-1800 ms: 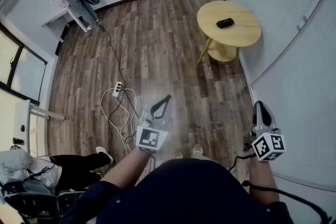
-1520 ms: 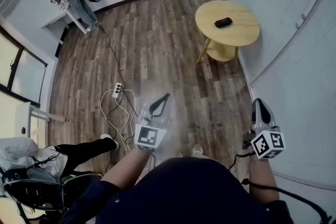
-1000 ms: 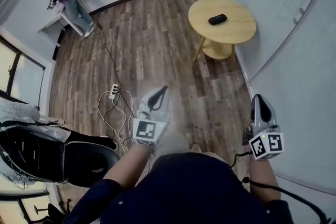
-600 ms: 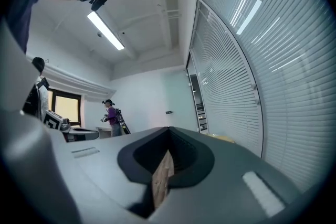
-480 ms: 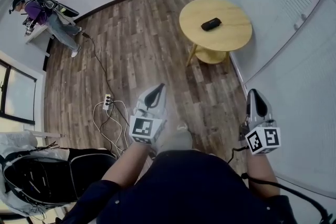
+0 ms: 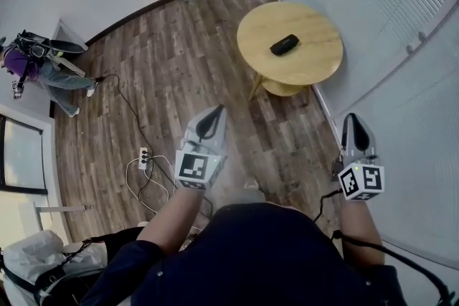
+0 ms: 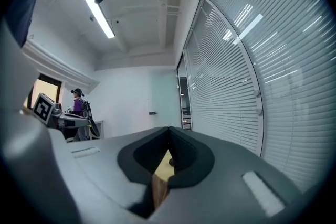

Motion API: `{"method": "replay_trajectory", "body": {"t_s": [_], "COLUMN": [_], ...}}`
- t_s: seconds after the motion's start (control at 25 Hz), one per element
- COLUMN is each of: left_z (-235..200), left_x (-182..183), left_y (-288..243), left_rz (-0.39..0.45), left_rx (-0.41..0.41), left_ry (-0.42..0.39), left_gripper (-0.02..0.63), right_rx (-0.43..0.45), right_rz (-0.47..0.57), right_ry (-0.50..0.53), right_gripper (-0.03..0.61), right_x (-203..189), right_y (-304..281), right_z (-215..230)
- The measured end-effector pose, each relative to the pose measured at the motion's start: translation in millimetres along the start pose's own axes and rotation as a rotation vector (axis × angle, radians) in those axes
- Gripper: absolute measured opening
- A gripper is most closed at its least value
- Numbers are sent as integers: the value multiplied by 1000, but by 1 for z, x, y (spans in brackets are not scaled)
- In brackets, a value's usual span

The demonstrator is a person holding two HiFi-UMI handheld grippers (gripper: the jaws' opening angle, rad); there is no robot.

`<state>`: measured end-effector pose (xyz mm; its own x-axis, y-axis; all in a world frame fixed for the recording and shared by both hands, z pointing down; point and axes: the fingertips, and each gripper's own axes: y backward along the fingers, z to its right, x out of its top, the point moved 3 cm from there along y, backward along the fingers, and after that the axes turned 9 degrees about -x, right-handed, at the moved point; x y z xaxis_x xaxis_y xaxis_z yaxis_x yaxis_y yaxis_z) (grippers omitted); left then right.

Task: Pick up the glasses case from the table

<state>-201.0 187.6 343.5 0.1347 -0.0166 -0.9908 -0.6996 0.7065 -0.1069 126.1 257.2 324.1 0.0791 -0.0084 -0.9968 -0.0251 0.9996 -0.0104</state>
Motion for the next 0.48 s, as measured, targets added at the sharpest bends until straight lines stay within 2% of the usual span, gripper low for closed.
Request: {"method": "replay_trajectory", "body": {"t_s": [0.48], "left_z": [-67], "left_x": [3], "left_y": [-78], "left_rz": [23], "left_rx": [-46], "left_ry": [-29], "left_gripper": [6], "right_rx": [-29], "right_rz": [13], "right_ry": [1], "right_gripper": [8], "right_x": [-6], "right_y": [-88], "right_z": [-6]}}
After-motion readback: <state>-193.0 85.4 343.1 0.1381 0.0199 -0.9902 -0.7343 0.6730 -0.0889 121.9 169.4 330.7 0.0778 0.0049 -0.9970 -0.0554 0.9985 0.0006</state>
